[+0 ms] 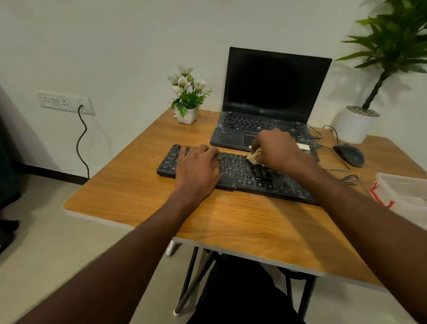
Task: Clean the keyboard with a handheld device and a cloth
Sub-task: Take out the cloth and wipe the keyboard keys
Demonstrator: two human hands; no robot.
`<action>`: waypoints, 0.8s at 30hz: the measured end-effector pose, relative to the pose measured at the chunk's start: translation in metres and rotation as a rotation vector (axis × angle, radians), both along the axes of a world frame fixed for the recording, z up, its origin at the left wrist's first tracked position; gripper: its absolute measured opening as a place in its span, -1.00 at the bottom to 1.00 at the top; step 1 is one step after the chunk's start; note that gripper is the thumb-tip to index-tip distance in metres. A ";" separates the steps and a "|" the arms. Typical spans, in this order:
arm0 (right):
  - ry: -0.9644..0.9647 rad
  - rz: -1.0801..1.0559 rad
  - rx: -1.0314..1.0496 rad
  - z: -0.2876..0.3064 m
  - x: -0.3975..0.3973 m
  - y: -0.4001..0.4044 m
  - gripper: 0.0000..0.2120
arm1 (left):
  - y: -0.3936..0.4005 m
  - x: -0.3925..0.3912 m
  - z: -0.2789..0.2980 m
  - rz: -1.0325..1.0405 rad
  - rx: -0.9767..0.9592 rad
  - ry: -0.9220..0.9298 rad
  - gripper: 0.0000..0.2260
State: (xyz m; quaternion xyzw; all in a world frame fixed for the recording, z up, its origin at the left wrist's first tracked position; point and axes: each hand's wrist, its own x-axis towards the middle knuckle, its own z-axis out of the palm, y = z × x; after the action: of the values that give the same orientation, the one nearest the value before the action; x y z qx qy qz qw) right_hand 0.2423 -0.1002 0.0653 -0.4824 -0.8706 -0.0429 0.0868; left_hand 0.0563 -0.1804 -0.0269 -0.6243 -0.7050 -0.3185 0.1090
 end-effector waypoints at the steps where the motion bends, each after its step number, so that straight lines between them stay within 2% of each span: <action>1: 0.059 0.024 -0.002 -0.003 -0.002 -0.002 -0.78 | 0.000 0.000 0.000 0.001 -0.002 0.001 -0.78; 4: 0.212 0.083 -0.008 -0.012 -0.014 -0.010 -0.76 | 0.000 -0.001 -0.001 0.001 -0.005 0.004 -0.78; 7: 0.302 0.137 -0.110 -0.018 -0.025 -0.013 -0.73 | 0.000 -0.001 0.000 0.005 -0.007 0.020 -0.78; 9: 0.256 0.141 -0.156 -0.018 -0.023 -0.013 -0.72 | 0.001 -0.001 -0.001 0.007 -0.009 0.014 -0.80; 15: -0.042 0.095 -0.214 0.006 -0.002 -0.002 -0.73 | 0.000 -0.001 0.000 0.010 -0.023 -0.008 -0.82; 20: 0.085 0.151 -0.120 0.001 -0.016 -0.011 -0.72 | -0.001 0.000 -0.001 0.010 -0.023 0.031 -0.81; 24: 0.053 0.114 -0.107 -0.008 0.002 -0.012 -0.73 | 0.001 -0.001 -0.001 0.022 -0.034 0.035 -0.80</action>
State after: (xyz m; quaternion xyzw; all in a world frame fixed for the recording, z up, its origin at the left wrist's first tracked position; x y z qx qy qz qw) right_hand 0.2442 -0.1118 0.0570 -0.4369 -0.8951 0.0213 0.0861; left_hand 0.0557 -0.1796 -0.0284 -0.6236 -0.7152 -0.2942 0.1144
